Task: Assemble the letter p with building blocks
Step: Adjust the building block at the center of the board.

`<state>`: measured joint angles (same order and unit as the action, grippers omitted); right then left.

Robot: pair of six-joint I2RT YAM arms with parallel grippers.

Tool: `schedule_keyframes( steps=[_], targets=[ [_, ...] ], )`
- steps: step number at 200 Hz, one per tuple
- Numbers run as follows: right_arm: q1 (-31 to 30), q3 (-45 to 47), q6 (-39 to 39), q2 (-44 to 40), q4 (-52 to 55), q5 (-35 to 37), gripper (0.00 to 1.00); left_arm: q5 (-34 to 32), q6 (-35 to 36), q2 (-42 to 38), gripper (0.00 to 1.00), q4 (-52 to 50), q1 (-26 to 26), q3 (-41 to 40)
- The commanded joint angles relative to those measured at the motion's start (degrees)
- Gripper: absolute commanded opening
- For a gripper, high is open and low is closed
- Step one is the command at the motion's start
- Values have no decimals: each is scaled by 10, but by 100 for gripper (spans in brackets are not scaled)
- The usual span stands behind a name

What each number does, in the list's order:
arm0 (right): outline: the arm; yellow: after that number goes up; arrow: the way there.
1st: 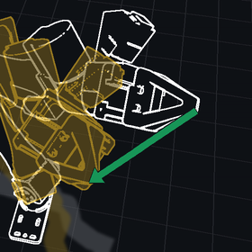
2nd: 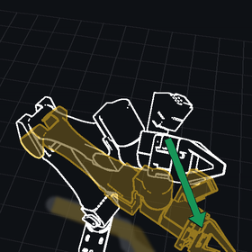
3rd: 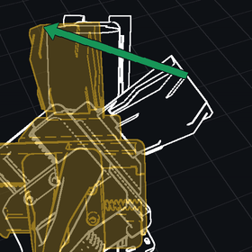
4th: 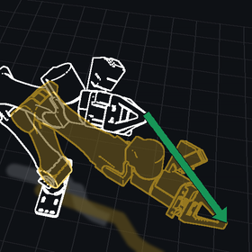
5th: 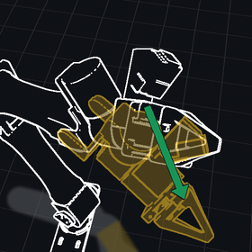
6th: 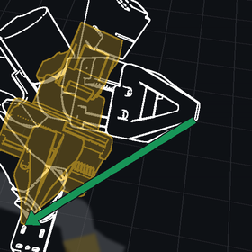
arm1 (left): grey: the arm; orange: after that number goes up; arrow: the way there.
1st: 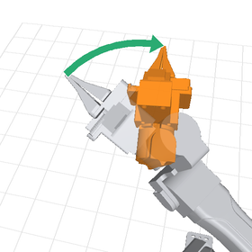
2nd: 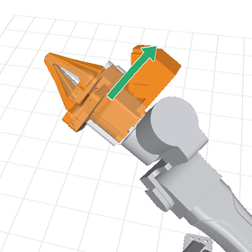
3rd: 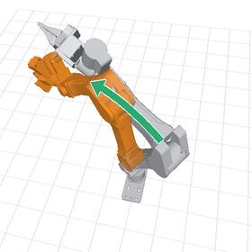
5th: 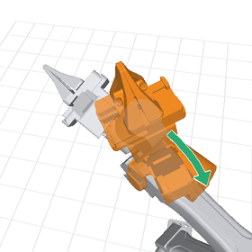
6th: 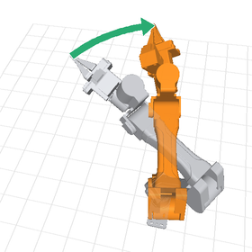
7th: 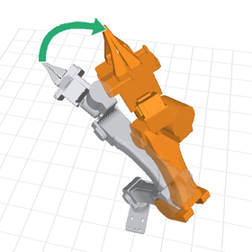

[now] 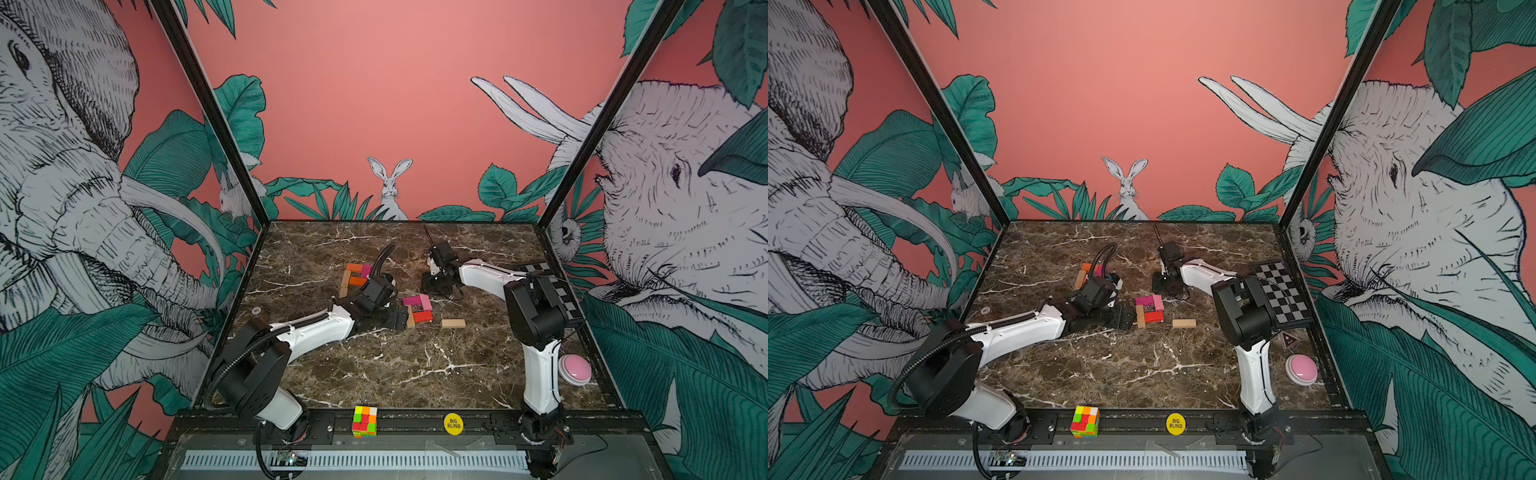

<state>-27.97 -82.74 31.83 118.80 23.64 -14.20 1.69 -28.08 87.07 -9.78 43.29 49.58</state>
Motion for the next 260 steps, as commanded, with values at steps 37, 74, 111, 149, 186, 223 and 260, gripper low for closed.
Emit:
schedule_keyframes(
  steps=[37,74,111,149,186,223,260],
  targets=[
    [3,16,8,1,3,4,31,4,-11,10,99,17,-2,11],
    [3,18,10,-1,3,5,31,7,-14,19,99,26,-2,16],
    [3,21,11,-1,3,7,31,15,-18,32,99,34,-1,22],
    [2,26,14,-3,1,9,31,18,-22,42,99,39,-2,30],
    [3,27,13,-4,3,12,31,19,-20,44,99,37,-2,33],
    [3,33,16,-8,2,16,31,16,-21,43,99,34,-2,32],
    [3,36,17,-10,2,17,31,18,-22,45,99,35,-2,33]
  ],
)
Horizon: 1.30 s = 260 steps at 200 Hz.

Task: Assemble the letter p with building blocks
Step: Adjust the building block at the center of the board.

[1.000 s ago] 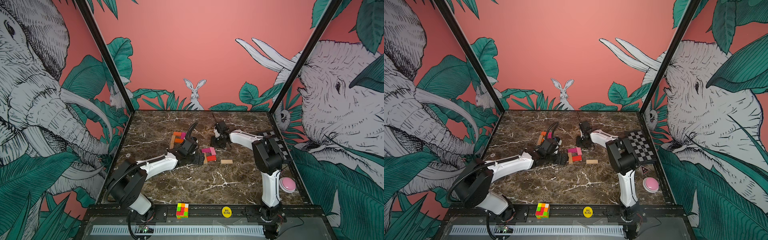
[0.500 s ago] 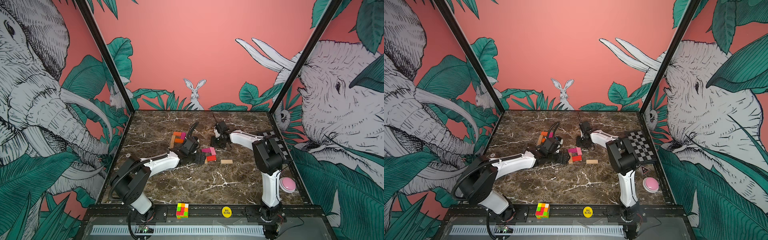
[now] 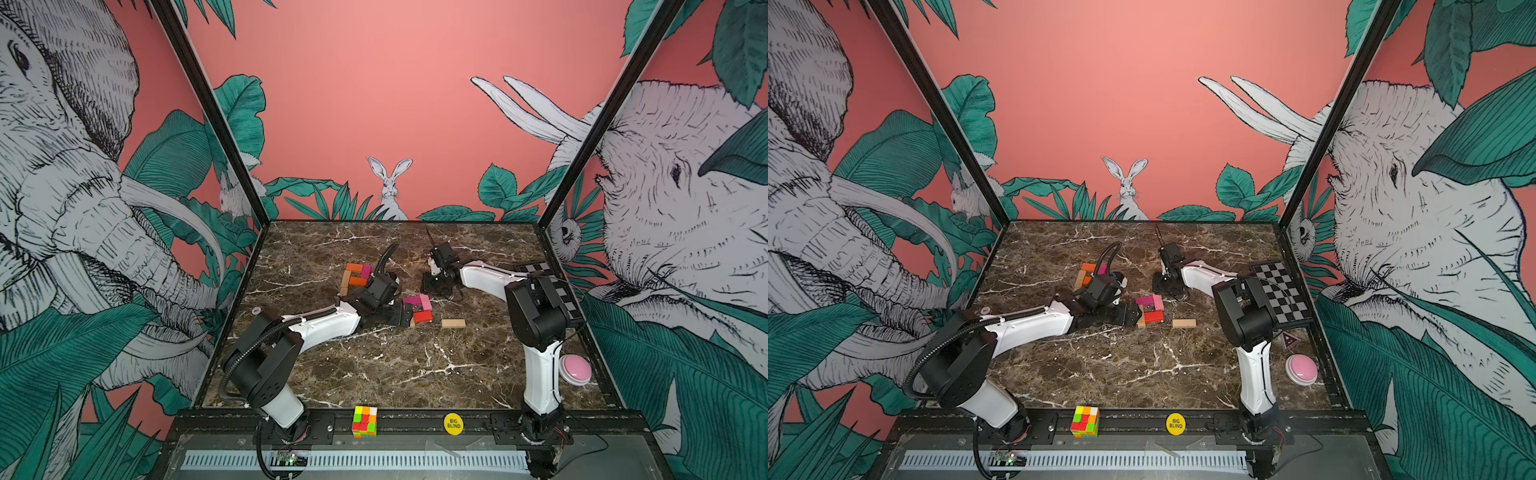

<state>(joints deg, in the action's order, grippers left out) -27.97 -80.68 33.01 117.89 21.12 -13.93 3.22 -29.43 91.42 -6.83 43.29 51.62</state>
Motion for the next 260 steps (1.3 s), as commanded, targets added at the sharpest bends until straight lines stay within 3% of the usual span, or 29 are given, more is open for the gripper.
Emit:
schedule_keyframes(
  steps=[1,138,260],
  targets=[
    [3,16,5,-1,28,14,31,2,-8,2,99,6,-2,12],
    [3,19,14,-15,28,20,31,2,-6,3,99,5,-3,15],
    [9,-52,-13,-1,67,25,33,1,-5,-4,99,1,-13,24]
  ],
)
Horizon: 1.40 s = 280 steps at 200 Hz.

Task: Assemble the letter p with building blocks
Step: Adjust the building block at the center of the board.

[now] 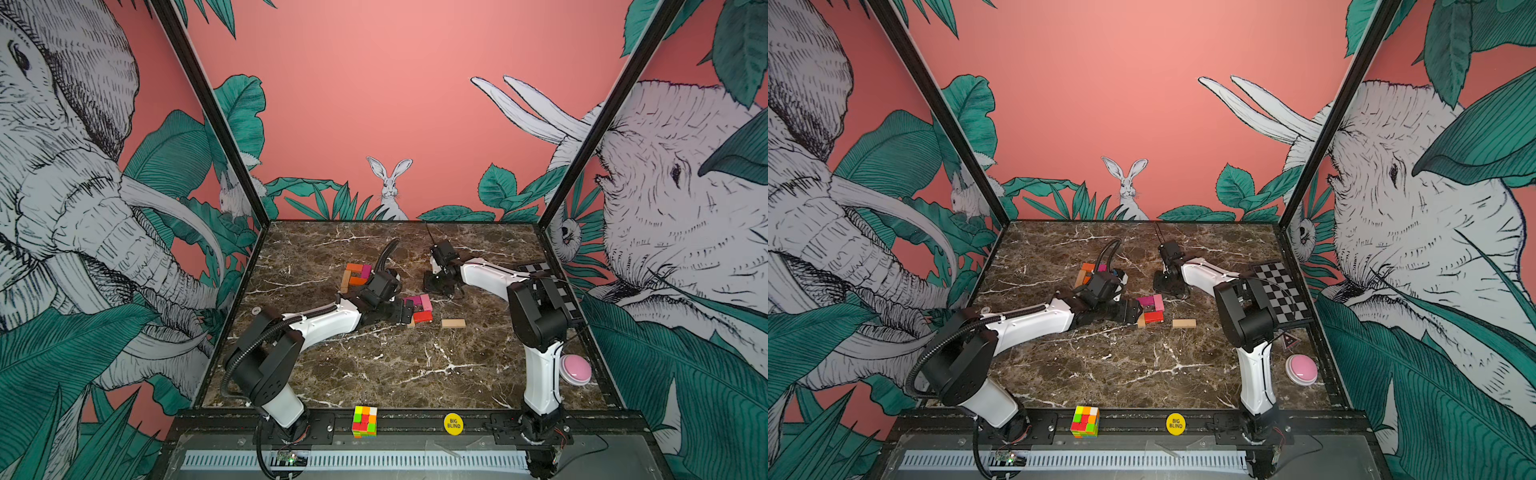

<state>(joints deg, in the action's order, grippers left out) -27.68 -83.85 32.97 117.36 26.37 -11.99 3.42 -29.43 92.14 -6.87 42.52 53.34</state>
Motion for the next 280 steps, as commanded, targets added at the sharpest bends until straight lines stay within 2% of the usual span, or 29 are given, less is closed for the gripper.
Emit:
schedule_keyframes(
  steps=[1,32,67,88,108,133,159,280],
  targets=[
    [7,-20,-13,4,15,5,33,-2,-5,-11,99,1,-5,6],
    [21,-16,-20,-18,20,18,33,3,-11,-18,99,9,-11,2],
    [28,25,-26,-40,21,22,29,43,-34,-13,99,50,-20,-13],
    [32,59,-23,-55,5,27,22,79,-62,-2,99,92,-45,-27],
    [35,76,-21,-58,-2,25,22,117,-98,17,99,138,-60,-38],
    [36,83,-19,-58,-9,17,21,134,-105,38,99,144,-64,-33],
    [35,106,-18,-55,-17,10,21,184,-125,62,99,177,-65,-36],
    [34,143,0,-61,-52,-27,20,225,-170,111,100,268,-63,-59]
  ],
)
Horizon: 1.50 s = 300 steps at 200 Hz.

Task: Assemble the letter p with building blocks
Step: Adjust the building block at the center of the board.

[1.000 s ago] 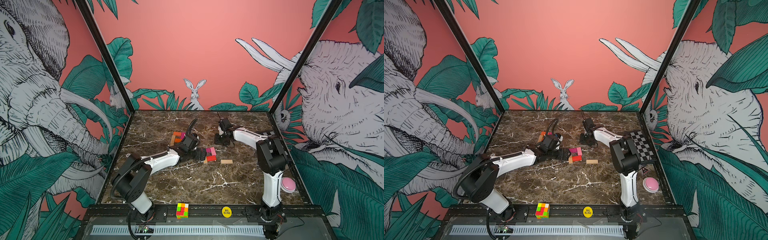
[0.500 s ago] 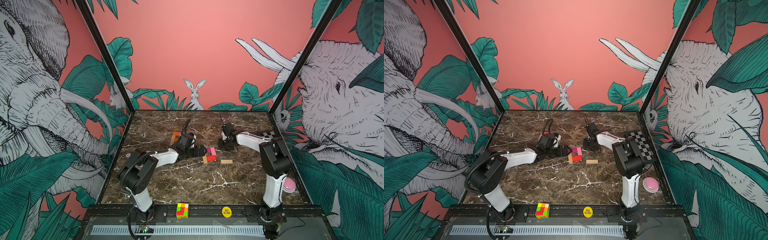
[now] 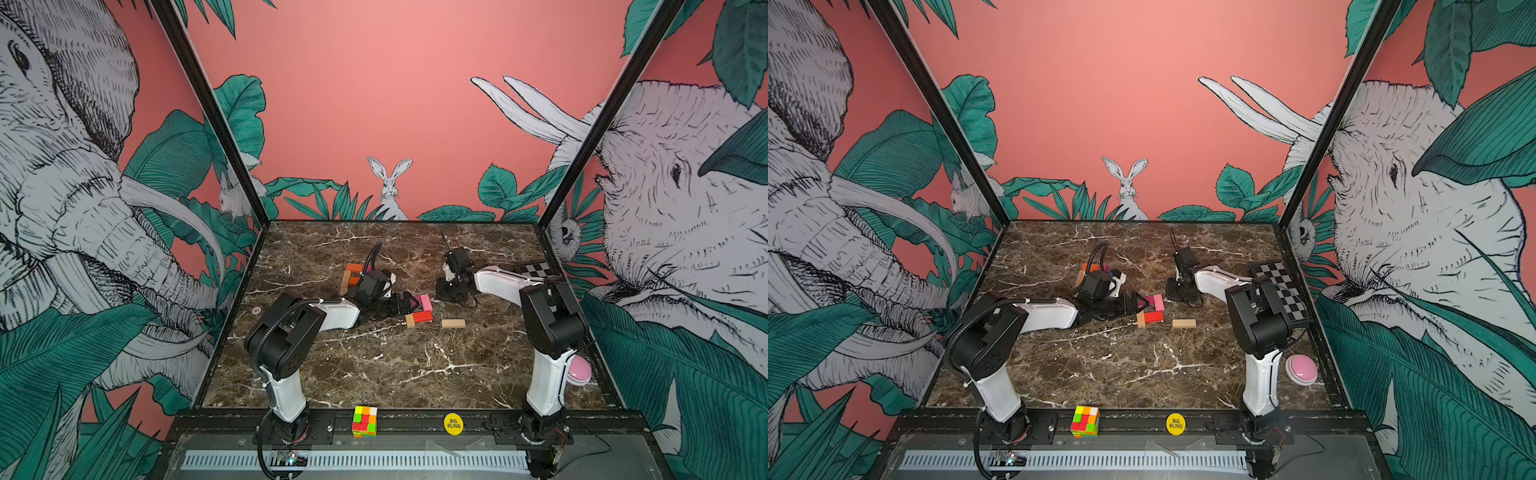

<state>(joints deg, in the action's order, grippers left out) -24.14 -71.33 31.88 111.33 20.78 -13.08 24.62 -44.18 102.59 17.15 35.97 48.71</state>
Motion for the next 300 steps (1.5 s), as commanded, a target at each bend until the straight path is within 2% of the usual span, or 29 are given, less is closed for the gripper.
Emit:
schedule_keyframes(
  steps=[1,82,300],
  targets=[
    [-1,19,11,-1,2,-16,20,13,-22,6,100,28,2,-12],
    [-23,22,21,4,-6,-22,20,15,-20,2,100,28,3,-16],
    [-33,36,31,-1,-14,-28,20,20,-35,14,99,54,14,-28]
  ],
)
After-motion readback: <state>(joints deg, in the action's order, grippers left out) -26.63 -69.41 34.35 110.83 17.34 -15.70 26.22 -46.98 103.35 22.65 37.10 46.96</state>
